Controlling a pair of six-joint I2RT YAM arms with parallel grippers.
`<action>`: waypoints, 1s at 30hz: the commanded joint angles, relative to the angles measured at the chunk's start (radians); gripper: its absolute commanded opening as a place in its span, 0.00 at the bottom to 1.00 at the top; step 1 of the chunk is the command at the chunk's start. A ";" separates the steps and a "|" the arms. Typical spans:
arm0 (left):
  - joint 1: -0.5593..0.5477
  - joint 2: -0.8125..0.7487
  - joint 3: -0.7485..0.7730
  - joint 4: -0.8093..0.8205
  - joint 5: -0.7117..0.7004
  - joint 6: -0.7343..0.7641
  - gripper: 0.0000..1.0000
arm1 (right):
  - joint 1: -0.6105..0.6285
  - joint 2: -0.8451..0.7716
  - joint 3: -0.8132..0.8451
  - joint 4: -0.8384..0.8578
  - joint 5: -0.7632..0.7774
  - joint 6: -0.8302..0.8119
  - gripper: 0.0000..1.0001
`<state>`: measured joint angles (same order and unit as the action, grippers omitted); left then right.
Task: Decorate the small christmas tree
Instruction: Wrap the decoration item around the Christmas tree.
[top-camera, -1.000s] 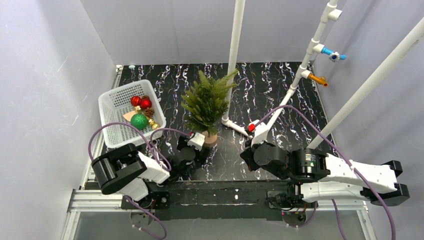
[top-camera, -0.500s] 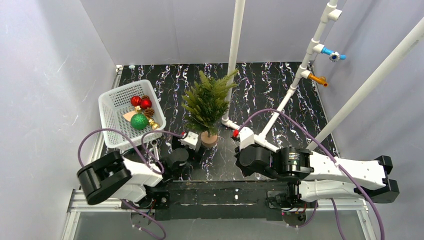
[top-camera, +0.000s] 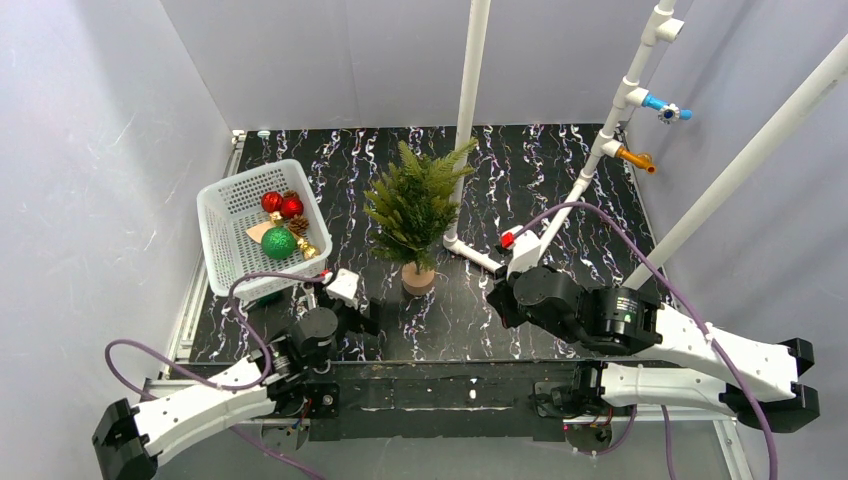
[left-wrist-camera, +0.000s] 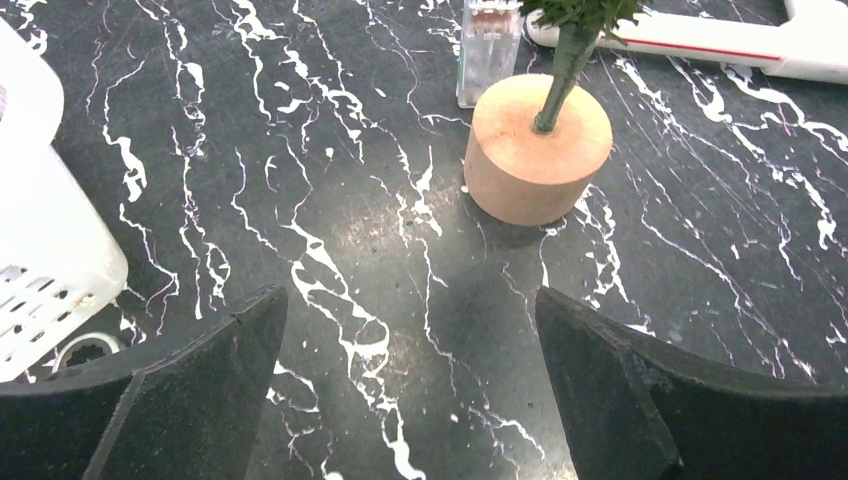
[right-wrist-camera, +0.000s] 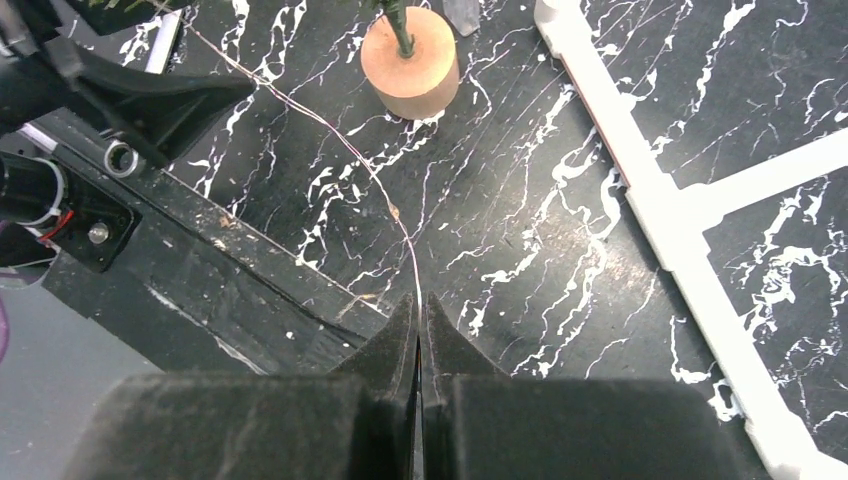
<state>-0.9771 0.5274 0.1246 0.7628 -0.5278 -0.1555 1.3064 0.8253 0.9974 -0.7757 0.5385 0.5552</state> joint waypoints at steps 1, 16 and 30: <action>0.005 -0.129 0.022 -0.262 0.024 -0.005 0.96 | -0.032 -0.002 0.053 0.039 0.003 -0.067 0.01; 0.005 -0.103 0.423 -0.707 -0.040 -0.219 0.98 | -0.418 0.071 -0.042 0.255 -0.279 -0.209 0.01; 0.005 -0.051 0.725 -0.936 0.086 -0.150 0.98 | -0.479 0.147 -0.120 0.388 -0.394 -0.206 0.01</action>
<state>-0.9764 0.4557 0.7128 -0.1284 -0.4347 -0.3332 0.8513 0.9600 0.8898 -0.4801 0.1944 0.3626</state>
